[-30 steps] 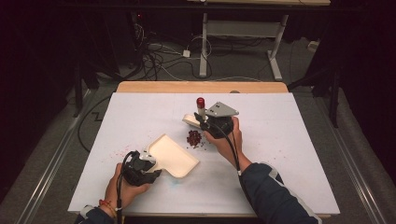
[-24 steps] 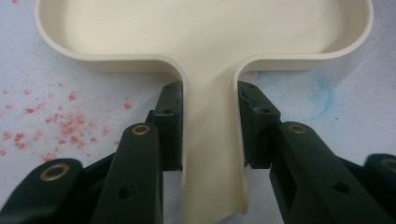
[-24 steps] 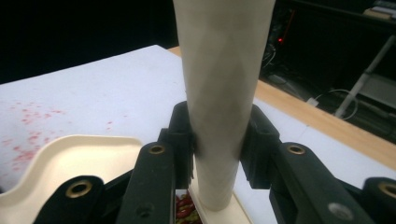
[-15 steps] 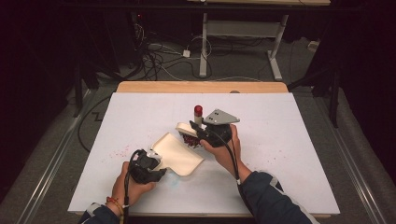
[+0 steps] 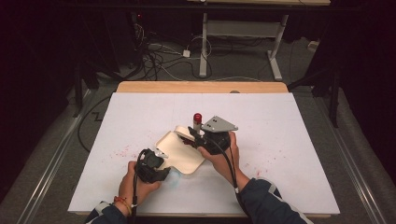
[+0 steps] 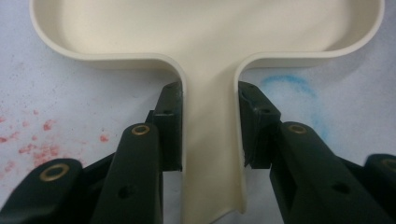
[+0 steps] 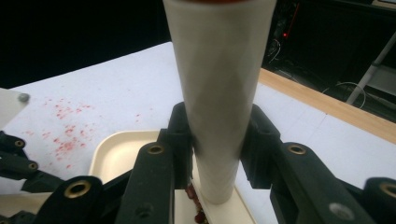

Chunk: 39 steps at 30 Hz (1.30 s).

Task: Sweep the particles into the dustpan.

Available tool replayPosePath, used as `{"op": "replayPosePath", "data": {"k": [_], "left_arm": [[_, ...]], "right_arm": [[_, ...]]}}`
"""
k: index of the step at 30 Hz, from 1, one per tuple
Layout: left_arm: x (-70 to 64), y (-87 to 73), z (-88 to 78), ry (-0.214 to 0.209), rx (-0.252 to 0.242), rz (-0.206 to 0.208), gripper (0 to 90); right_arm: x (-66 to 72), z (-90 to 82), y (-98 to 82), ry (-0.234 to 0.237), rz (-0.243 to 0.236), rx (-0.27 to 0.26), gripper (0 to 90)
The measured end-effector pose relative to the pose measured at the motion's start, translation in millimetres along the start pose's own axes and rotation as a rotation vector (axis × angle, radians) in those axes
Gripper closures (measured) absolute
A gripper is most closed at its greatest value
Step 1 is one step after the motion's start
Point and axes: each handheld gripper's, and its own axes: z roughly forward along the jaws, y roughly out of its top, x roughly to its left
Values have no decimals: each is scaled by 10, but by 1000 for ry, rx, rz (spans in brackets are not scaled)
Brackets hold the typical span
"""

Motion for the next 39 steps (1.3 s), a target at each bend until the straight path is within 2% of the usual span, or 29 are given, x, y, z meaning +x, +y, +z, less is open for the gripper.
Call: {"op": "replayPosePath", "data": {"k": [4,10,13,21,31,39], "left_arm": [[-14,16,-1,8,8,3,639],[-24,39,12,10,7,-12,638],[-58,78,33,24,3,-10,635],[-53,87,39,18,1,-16,634],[-42,89,24,19,-5,0,636],[-26,85,23,13,-13,4,637]], "right_arm": [[73,-29,-3,2,-5,9,685],[131,-84,-17,22,11,2,683],[155,-117,-6,33,22,-1,684],[136,-171,4,53,50,-4,686],[167,-217,9,101,17,-8,689],[132,-239,33,133,32,-28,697]]}}
